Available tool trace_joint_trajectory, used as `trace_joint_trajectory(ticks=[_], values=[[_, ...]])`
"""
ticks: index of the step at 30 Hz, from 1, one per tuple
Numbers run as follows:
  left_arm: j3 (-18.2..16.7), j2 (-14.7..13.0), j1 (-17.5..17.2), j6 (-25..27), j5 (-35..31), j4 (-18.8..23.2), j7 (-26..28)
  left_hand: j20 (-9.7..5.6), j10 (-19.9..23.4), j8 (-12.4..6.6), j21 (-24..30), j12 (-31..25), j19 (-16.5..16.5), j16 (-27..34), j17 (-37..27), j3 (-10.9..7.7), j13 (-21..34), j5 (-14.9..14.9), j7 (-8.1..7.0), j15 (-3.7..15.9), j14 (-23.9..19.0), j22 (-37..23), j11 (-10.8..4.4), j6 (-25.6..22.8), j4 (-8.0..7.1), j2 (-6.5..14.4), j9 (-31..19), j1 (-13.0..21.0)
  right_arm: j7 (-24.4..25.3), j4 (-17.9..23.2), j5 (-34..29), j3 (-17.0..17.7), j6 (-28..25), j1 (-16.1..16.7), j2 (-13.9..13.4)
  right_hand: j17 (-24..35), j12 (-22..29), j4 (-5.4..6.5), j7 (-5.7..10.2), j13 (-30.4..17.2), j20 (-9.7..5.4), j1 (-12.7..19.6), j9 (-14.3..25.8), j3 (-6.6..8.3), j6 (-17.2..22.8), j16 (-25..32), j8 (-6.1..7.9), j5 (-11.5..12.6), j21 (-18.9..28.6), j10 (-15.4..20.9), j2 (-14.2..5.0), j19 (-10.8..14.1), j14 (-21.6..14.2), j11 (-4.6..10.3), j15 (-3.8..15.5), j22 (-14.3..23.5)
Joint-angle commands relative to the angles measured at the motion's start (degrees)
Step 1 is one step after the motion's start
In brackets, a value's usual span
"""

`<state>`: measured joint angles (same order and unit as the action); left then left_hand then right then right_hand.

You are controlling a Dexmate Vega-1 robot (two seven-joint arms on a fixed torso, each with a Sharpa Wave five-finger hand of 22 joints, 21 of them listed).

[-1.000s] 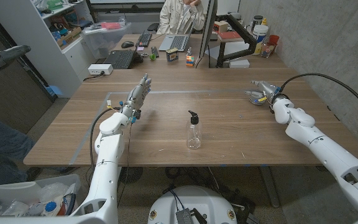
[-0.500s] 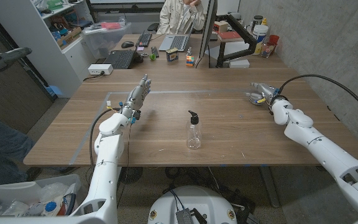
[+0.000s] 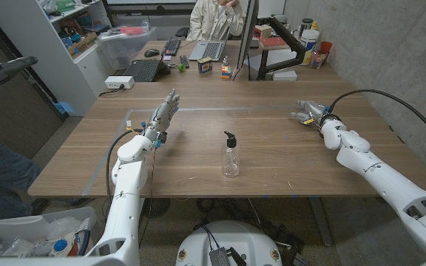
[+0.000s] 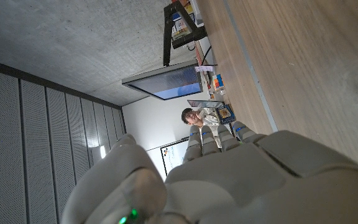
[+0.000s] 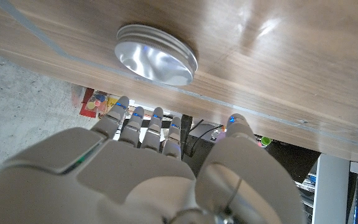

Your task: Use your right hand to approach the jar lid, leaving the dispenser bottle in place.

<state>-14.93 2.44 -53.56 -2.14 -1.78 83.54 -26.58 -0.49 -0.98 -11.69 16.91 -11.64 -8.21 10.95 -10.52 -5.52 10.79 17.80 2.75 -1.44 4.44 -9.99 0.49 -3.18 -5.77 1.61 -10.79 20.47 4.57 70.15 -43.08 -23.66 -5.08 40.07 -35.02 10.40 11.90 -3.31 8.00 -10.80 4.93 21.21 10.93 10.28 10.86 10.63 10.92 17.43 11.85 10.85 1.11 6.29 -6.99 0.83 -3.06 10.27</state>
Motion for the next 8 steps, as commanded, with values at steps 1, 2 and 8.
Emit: trace_joint_trajectory(ticks=[1,2,8], values=[[-0.04,0.07,-0.26,-0.30,0.37,-0.20,-0.05,0.22,-0.16,0.10,-0.07,-0.05,-0.09,-0.03,-0.17,0.29,0.19,0.18,-0.12,0.04,0.37,-0.26,-0.28,-0.50,-0.08,0.60,-0.14,0.27,-0.46,0.03,-0.75,-0.78,0.00,-0.46,-0.33,0.14,0.61,0.12,0.14,-0.26,0.21,-0.08,0.17,-0.14,0.34,0.57,0.50,0.18,-0.06,0.54,0.19,0.38,-0.59,0.08,-0.06,0.15],[0.02,0.06,-0.16,-0.34,0.34,-0.47,-0.08,0.20,-0.17,0.08,-0.09,-0.04,-0.09,-0.03,-0.17,0.29,0.19,0.17,-0.06,0.07,0.37,-0.26,-0.24,-0.55,-0.07,0.61,-0.14,0.28,-0.49,0.00,-0.81,-0.81,-0.29,-0.49,-0.18,0.14,0.62,0.13,0.11,-0.26,0.23,-0.09,0.17,-0.14,0.35,0.59,0.51,0.18,-0.06,0.55,0.18,0.39,-0.67,0.07,-0.05,0.15],[0.18,-0.16,0.36,-0.48,0.20,-1.02,-0.22,0.23,-0.14,0.08,-0.20,-0.06,-0.06,-0.03,-0.16,0.32,0.19,0.15,-0.12,0.08,0.37,-0.27,-0.22,-0.57,-0.04,0.68,-0.14,0.37,-0.86,-0.13,-0.73,-0.89,-0.14,-0.68,-0.28,0.14,0.65,0.14,0.08,-0.26,0.24,-0.14,0.16,-0.17,0.44,0.60,0.53,0.16,-0.07,0.60,0.12,0.46,-0.82,-0.05,0.03,0.15]])
